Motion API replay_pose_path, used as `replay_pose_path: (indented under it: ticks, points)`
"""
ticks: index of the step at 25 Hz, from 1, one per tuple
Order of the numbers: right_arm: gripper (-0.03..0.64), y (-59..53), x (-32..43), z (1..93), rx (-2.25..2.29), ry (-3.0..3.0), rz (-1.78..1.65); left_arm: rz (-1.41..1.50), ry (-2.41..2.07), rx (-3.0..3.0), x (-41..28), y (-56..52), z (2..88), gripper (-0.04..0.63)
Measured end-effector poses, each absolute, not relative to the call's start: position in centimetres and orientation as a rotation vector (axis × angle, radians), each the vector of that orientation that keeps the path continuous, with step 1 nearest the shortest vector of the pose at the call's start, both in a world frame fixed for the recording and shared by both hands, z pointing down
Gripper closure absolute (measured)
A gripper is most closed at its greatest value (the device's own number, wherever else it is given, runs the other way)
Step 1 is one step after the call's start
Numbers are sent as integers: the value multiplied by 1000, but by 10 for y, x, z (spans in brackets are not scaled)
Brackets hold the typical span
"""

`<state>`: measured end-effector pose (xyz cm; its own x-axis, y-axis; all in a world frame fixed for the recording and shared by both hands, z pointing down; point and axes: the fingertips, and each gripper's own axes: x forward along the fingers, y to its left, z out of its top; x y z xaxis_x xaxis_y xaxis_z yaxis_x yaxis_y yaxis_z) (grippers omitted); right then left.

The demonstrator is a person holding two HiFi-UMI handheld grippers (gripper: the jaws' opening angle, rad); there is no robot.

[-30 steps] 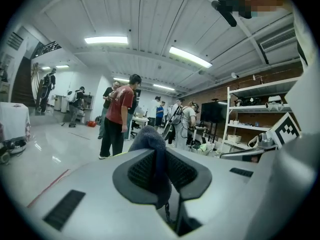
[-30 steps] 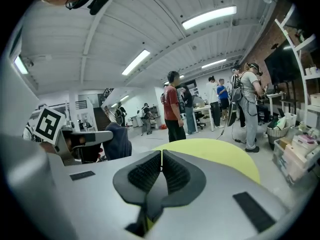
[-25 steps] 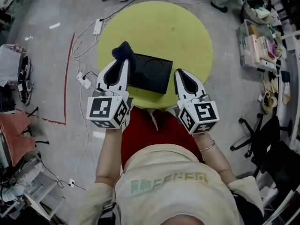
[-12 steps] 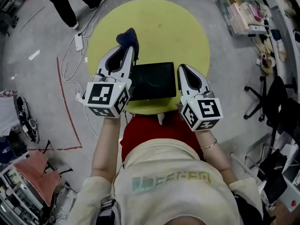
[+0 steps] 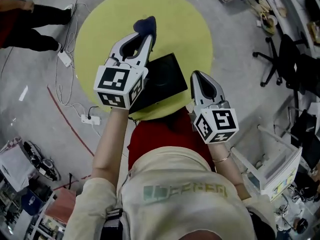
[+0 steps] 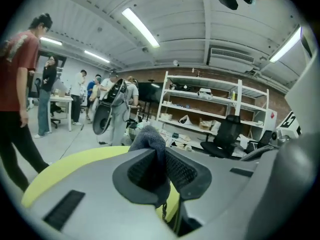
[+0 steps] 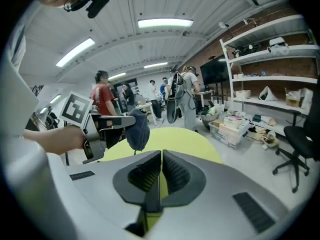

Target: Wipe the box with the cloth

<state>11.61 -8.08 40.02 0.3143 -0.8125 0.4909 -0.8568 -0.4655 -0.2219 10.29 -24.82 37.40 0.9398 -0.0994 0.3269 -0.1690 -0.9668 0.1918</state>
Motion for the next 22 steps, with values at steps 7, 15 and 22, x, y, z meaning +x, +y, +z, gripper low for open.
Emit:
replay_pose_path:
  ticks: [7,15,22]
  points:
    - [578,-40,116,413,2567,-1416,948,607,44,2851,139,-203,408,534]
    - [580,-22,118,426,2576,-1420,981,807,186,2785,136,-165,439,534]
    - [578,-30,112,418,2500,-1574,946,883,75,2770,103,-167,440,534]
